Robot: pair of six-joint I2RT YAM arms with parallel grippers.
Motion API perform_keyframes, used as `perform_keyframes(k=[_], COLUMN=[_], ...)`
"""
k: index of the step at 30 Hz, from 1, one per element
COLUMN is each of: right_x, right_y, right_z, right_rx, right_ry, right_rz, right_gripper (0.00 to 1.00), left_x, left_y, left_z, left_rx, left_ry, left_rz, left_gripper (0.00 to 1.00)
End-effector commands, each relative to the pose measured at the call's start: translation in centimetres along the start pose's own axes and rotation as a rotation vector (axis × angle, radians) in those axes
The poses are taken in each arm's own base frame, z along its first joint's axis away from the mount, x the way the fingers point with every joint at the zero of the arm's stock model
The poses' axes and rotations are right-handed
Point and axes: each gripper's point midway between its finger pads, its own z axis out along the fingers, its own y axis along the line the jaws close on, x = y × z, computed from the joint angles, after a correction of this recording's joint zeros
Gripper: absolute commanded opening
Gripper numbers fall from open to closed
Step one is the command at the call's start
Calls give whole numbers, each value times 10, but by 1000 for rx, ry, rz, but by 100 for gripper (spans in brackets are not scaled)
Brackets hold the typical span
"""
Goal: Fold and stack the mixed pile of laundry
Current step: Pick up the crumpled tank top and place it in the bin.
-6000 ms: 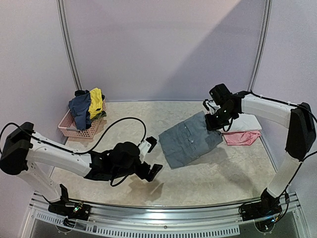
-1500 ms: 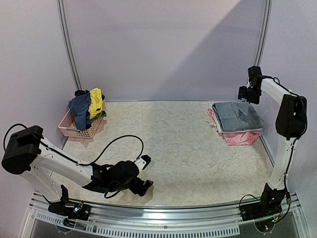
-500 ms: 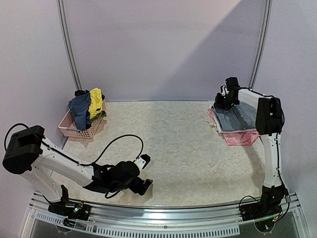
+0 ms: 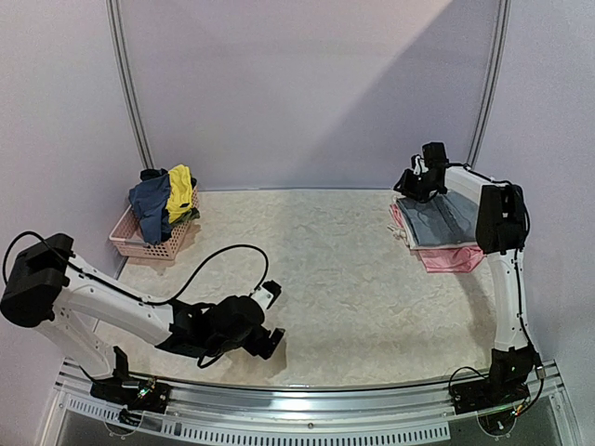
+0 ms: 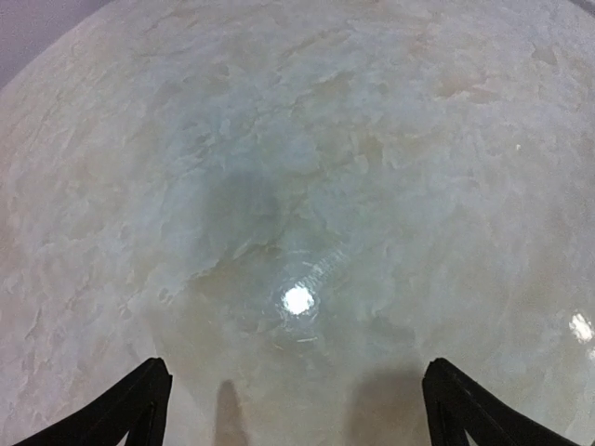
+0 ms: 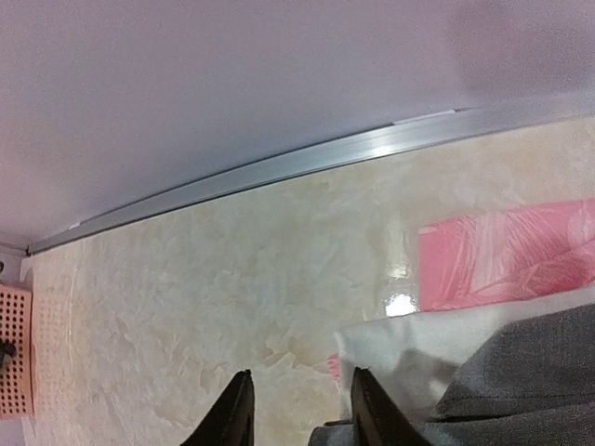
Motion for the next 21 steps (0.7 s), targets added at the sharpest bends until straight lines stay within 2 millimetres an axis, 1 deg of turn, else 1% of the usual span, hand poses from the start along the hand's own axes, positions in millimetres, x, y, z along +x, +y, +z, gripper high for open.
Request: perform_keyframes(k=[1,2,4,5,7,8,11,13,14,15,16,18,19,20,21], right_x=[-51,-52,-54,-55,-48,-46,-27,-17,-9,-6,2,15,23,29,41], right_y=[75,86,107,120,140,154,178,194,198,205,209,216,223,225,229], right_z=[-63,-70,-87,-100,-112,-125,-140,-159,-162,-174,-178,-189,-199,-205,-206], right_rx=[-129,-143,-166,-181,-202,-219,-235,-250,-252,-264,-266,-274,-286,-286,-290], right_ry=[-118,-123,-136,-147,-147,-158,-147,-159,-155,-173,-173,-178,-182,-181,-171], right_rz=[-102,-119,-153,-174,-208,-230,-284,-319,-330,-344,-351,-361,-372,-379,-390], right_gripper=[41,44,50,53,58,60,68,71,73,76,81,95,98,99,99], left_x=[-24,-23,-30,-34,-40,-42,-47,-50,-52,-54,-55,-59,-60,-62,-63], left_y=[10,15,23,27,36,41,58,67,72,77,83,95,101,107,114], left_z=[-16,-20,-28,-32,-39,-43,-56,-66,-71,-76,-80,-90,-95,-100,-104], left_rx=[-61,-79,-110,-128,-165,-187,-255,-282,-294,-304,-319,-350,-365,-377,-390], left_ry=[-36,-24,-36,-39,-42,-42,-50,-62,-67,-71,-76,-87,-91,-98,-103], left_rz=[11,25,26,28,38,41,46,39,36,31,27,13,8,-5,-19], left_gripper=[97,97,97,97,97,97,98,99,100,100,100,100,100,100,100])
